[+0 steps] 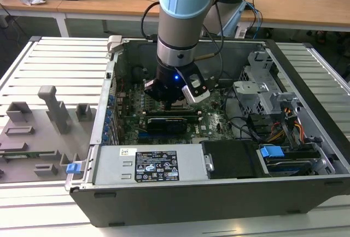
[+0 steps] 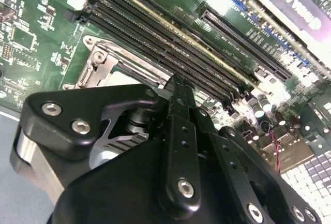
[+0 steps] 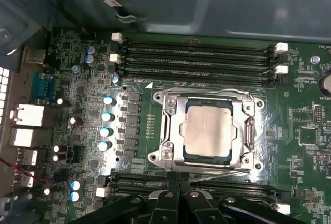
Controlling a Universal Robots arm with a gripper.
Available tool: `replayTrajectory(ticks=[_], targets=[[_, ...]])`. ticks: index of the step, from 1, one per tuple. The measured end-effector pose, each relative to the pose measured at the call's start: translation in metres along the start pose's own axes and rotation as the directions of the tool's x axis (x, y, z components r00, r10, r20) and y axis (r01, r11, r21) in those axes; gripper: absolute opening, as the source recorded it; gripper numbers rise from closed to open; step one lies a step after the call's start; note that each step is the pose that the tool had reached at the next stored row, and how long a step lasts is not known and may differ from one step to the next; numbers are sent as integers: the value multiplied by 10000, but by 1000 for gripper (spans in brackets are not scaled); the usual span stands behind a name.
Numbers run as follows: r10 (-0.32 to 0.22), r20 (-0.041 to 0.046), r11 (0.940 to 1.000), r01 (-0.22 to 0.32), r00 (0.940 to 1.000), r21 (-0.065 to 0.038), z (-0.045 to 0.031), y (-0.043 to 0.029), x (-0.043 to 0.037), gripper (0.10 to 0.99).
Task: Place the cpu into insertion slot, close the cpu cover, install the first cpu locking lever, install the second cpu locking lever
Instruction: 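Install the second cpu locking lever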
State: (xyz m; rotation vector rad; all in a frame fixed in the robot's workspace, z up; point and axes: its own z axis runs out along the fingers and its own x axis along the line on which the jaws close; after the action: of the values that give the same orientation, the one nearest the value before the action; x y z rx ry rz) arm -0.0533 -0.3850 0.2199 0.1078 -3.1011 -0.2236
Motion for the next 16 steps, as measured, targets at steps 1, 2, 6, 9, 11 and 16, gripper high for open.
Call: replayTrajectory(ticks=[1, 2, 6, 9, 11, 16], targets=[[-2, 2, 10000, 2, 10000, -50, -1, -12, 4, 106], [-5, 9, 9999, 5, 10000, -130, -2, -36, 12, 106], [-14, 28, 9991, 15, 10000, -417, -8, -107, 33, 106], [-20, 41, 9983, 23, 10000, -586, -3, -124, 90, 106], [-21, 45, 9980, 24, 10000, -630, 21, -126, 122, 106], [-25, 51, 9975, 28, 10000, -703, 87, -131, 163, 106]])
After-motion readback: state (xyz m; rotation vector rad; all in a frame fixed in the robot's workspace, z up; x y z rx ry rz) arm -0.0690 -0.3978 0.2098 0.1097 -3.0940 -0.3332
